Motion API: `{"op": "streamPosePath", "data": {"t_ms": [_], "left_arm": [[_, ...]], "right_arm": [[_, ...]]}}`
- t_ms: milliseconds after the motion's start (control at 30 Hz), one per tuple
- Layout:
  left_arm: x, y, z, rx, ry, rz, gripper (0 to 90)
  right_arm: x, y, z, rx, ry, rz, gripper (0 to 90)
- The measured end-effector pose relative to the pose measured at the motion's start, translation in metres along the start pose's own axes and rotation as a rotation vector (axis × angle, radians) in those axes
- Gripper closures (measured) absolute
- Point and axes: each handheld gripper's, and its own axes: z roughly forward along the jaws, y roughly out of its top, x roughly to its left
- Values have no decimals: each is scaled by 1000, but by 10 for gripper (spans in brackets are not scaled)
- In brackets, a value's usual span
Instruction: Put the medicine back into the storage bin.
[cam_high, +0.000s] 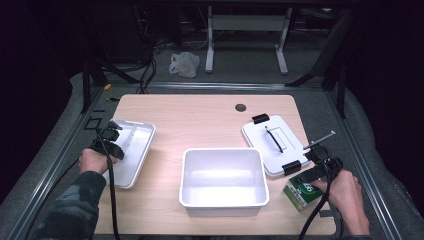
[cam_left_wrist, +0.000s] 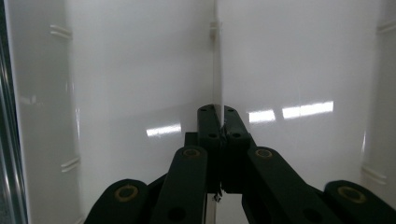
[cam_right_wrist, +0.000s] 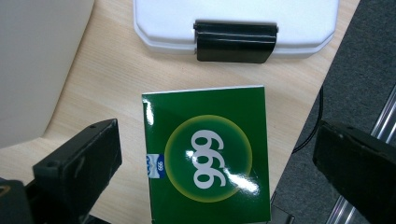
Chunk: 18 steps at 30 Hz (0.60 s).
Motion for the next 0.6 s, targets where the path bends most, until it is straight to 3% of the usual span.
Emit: {"op": "streamPosePath", "data": {"t_ms": [33,133,333,433,600], "left_arm": [[0,0,3,8,9,-3,891],[3,-2,17,36,9,-62,891],[4,-4,29,64,22,-118,891],[1,-5,37,86,53,-108,890],[-3,-9,47,91,70,-108,887]], "right_arm": [[0,0,0,1,1,-1,9],[1,0,0,-4,-1,0,9],[1,0,0,3,-1,-1,9],[1,0,0,2,-1,-4,9],[1,0,1,2,0,-2,9]]}}
